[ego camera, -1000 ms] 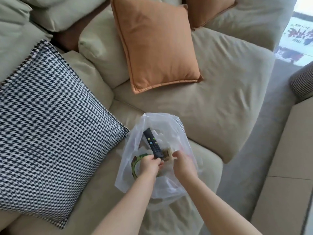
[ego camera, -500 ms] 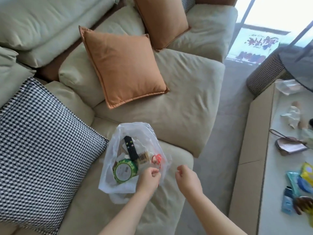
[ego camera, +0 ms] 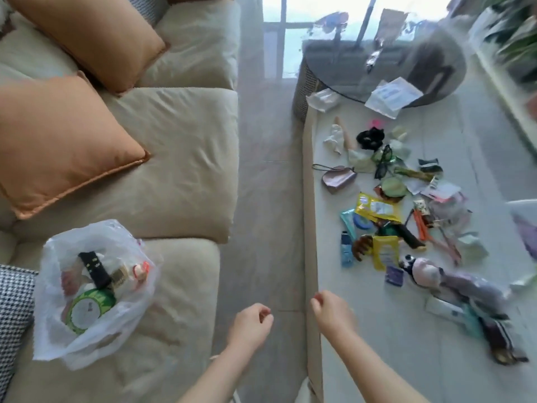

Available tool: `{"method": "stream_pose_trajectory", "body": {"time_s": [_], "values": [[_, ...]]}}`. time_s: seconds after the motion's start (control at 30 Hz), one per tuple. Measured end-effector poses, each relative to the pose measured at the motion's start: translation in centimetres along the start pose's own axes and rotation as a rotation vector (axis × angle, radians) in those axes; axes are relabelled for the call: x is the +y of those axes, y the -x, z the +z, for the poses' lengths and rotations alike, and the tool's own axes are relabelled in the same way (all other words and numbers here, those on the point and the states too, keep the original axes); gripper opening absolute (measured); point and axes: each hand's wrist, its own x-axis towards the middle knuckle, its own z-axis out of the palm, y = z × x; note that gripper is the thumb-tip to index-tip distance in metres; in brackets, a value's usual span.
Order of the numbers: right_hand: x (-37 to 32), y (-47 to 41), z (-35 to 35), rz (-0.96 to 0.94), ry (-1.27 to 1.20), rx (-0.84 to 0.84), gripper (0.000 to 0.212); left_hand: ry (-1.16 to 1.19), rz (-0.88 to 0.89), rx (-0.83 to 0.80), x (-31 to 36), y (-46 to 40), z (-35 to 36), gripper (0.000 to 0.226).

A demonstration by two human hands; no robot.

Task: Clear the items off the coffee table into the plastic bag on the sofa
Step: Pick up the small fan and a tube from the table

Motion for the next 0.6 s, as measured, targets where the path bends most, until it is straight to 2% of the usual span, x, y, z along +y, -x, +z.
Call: {"method": "stream_pose_trajectory", "body": {"time_s": [0.3, 0.6], "values": [[17.2, -0.3, -5.5, 0.268, -0.114, 0.116, 0.026, -0.191, 0.165, -0.103, 10.0, 0.4, 10.2, 0.023], [25.6, -1.5, -6.0, 0.434, -0.276, 0.178, 0.024, -0.358, 0.301, -0.207, 17.4, -2.3, 17.1, 0.026]]}}
